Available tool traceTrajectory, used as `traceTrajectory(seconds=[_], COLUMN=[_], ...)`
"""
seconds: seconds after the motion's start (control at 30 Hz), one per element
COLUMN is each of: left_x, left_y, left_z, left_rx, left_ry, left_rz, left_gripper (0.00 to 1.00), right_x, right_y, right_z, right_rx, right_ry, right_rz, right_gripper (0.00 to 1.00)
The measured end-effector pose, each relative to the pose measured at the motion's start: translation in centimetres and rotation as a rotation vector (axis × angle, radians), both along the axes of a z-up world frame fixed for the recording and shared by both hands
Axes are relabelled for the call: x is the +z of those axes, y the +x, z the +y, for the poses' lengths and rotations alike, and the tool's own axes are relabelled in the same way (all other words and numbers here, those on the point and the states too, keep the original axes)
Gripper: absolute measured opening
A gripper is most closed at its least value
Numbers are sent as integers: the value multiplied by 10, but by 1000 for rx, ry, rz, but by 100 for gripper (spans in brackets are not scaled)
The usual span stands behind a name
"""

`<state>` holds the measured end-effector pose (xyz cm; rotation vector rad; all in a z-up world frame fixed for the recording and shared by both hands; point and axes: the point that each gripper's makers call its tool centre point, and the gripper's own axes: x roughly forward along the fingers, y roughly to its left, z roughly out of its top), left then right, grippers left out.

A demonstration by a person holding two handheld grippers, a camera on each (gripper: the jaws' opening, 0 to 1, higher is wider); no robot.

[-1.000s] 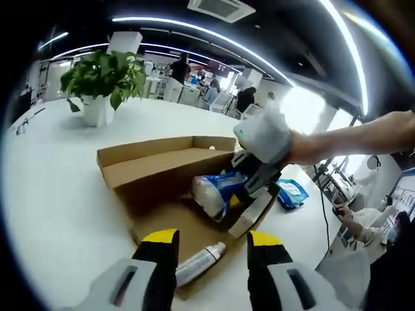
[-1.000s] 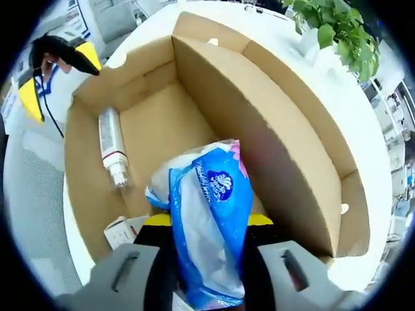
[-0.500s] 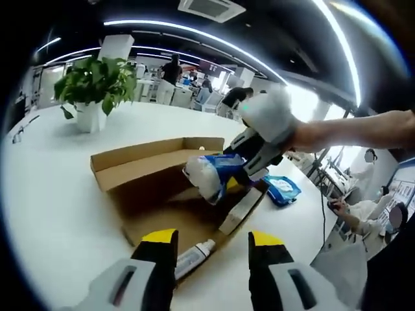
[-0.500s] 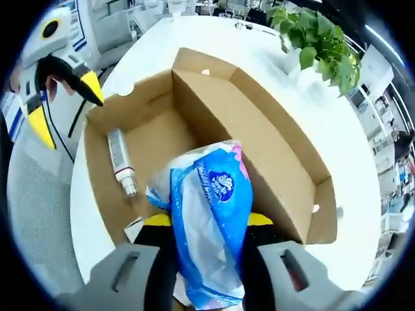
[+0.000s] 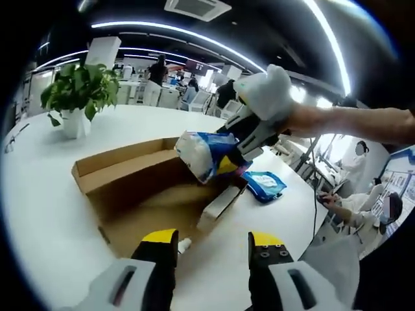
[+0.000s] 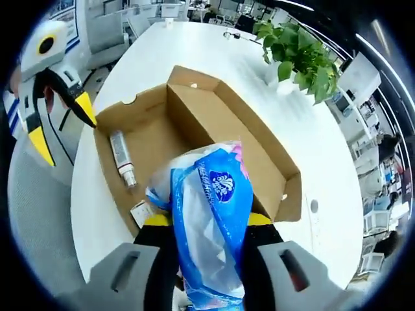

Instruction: Operate the shoe box by opening the lid, removing the specified soft item, and placing it in the target area until the item is outside and the box remains undamaged.

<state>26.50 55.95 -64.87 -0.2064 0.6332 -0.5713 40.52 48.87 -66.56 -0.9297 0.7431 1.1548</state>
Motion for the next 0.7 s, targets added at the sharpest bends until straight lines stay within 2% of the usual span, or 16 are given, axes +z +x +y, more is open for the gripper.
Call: traceTrajectory(seconds=[0.33,0.7], left_x=[6,16], left_y=[-6,1], left_z=[-16,-35], left_rx=[-55,-95], left_ry=[20,20], left_rz=[-7,-27], left_gripper=[44,44], right_x=[16,10], right_y=[4,-4], right_z=[-43,-97], right_rx=[-81,-151], right_ry=[9,-24], right_rz=[-36,-30], right_gripper=[32,32])
